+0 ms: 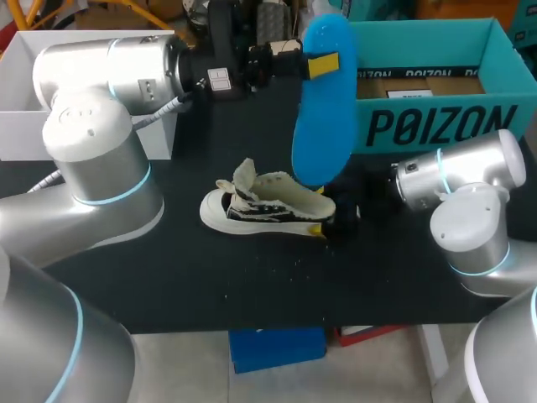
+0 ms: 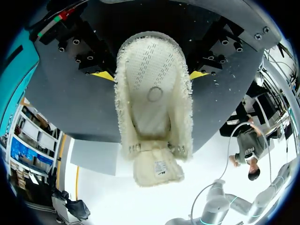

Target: Take the shoe out of the shoebox, open the shoe tongue, remove and reinsert the insole, then place the shoe into the shoebox

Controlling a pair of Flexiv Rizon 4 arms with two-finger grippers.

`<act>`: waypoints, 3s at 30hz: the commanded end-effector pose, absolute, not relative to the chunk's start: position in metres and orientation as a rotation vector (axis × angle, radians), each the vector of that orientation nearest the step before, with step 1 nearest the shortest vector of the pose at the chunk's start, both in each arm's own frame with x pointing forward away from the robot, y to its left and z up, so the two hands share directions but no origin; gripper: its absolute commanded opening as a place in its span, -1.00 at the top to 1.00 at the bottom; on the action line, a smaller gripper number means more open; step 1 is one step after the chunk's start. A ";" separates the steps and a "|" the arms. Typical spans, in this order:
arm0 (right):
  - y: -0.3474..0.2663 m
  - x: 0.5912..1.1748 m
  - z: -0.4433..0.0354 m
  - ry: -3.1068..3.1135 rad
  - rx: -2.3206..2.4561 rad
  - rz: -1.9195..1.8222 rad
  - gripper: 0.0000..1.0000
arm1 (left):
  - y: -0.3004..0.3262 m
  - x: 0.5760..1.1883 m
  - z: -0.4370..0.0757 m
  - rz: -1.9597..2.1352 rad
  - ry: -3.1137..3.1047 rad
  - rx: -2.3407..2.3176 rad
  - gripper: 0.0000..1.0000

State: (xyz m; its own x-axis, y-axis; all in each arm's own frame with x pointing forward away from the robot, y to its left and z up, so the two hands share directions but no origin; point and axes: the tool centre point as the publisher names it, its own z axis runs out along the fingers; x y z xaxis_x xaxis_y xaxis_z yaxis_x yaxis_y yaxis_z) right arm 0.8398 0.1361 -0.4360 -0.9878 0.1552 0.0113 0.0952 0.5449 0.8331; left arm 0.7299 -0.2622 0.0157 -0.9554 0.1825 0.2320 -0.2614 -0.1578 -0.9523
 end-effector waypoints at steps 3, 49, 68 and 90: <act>0.135 0.840 -0.439 2.706 0.221 1.451 1.00 | -0.266 0.718 0.039 2.175 -1.813 0.069 1.00; 0.095 0.833 -0.391 3.026 0.056 0.268 -1.00 | -0.266 0.700 0.068 2.205 -1.734 0.021 1.00; 0.120 0.829 -0.382 3.064 0.085 0.049 -1.00 | -0.266 0.700 0.068 2.205 -1.734 0.021 1.00; 0.138 0.828 -0.386 3.095 0.076 0.067 -1.00 | -0.266 0.700 0.068 2.205 -1.734 0.021 1.00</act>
